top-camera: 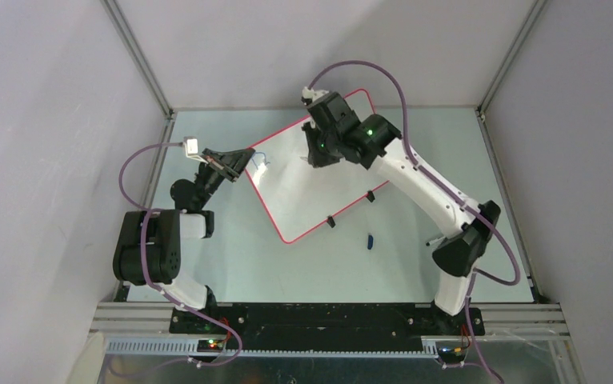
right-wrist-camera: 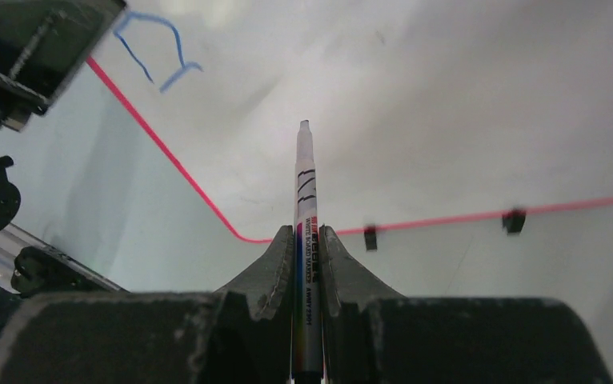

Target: Write a sentence on the whiteboard

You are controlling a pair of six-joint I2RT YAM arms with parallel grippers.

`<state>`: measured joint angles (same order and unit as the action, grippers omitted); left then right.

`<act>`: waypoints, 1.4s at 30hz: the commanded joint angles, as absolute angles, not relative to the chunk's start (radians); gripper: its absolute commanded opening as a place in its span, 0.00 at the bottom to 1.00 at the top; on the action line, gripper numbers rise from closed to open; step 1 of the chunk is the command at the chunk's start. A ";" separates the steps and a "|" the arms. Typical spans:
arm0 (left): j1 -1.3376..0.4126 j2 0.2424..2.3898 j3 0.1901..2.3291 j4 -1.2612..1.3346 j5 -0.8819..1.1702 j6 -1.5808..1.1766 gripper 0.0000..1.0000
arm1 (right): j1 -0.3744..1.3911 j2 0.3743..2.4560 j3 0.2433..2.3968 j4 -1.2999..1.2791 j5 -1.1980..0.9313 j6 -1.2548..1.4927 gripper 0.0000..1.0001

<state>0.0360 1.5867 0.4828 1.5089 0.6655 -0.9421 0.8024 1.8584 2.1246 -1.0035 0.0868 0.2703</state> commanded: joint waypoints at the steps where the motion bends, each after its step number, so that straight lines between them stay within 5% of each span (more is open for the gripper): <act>1: 0.008 1.597 0.495 1.529 0.739 -0.826 0.01 | 0.873 1.688 1.989 -0.936 0.279 0.493 0.00; 14: -0.009 1.587 0.484 1.530 0.731 -0.817 0.00 | 0.571 1.625 1.887 -0.790 -0.443 0.450 0.00; 25: -0.011 1.584 0.482 1.529 0.729 -0.813 0.00 | 0.745 1.869 2.269 -1.076 -0.076 0.338 0.00; 42: -0.012 1.589 0.485 1.529 0.729 -0.816 0.00 | 0.839 1.984 2.368 -1.043 0.048 0.249 0.00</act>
<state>0.0170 1.5871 0.4843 1.5093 0.6491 -0.9325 0.8181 1.9717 2.3169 -1.0660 -0.0025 0.2920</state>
